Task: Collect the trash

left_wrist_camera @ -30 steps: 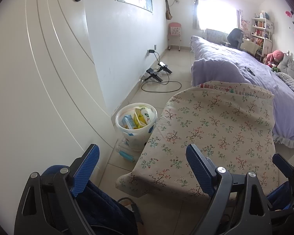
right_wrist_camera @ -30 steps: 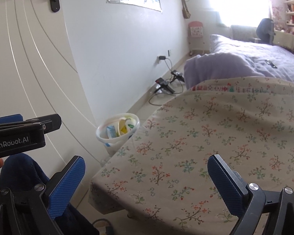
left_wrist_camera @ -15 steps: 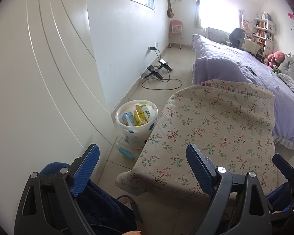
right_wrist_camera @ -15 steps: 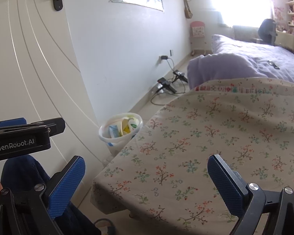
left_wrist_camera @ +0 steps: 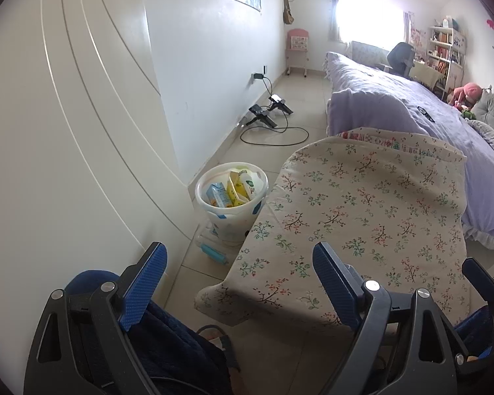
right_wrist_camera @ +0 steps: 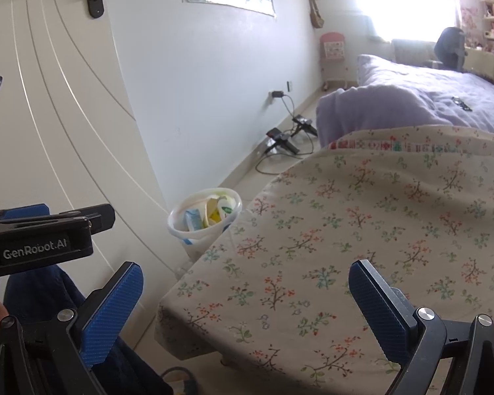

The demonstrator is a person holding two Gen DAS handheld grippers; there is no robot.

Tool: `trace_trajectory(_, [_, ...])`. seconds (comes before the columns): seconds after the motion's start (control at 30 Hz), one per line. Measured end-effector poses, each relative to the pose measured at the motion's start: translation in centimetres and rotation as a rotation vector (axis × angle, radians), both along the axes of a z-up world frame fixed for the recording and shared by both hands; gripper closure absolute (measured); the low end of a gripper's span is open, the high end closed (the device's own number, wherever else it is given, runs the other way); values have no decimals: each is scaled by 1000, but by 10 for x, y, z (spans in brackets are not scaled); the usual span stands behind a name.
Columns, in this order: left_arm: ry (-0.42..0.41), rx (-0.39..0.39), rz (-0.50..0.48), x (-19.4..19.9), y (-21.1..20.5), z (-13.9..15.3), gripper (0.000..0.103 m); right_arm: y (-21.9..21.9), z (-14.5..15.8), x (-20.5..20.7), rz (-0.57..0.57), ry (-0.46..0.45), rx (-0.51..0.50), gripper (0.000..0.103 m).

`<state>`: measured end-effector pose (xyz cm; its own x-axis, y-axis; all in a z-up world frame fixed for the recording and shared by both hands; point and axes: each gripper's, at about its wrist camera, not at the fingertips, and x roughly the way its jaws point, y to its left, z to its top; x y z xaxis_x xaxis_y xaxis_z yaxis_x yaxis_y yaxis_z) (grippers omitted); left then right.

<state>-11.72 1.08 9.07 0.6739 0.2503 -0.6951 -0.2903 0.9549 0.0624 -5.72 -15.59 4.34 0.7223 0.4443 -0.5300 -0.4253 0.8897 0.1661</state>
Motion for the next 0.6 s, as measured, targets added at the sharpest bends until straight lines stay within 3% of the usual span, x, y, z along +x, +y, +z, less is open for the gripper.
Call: trace_trajectory(0.6, [19, -4, 9, 4, 3, -4, 11, 0, 1, 0, 4, 0, 6, 0])
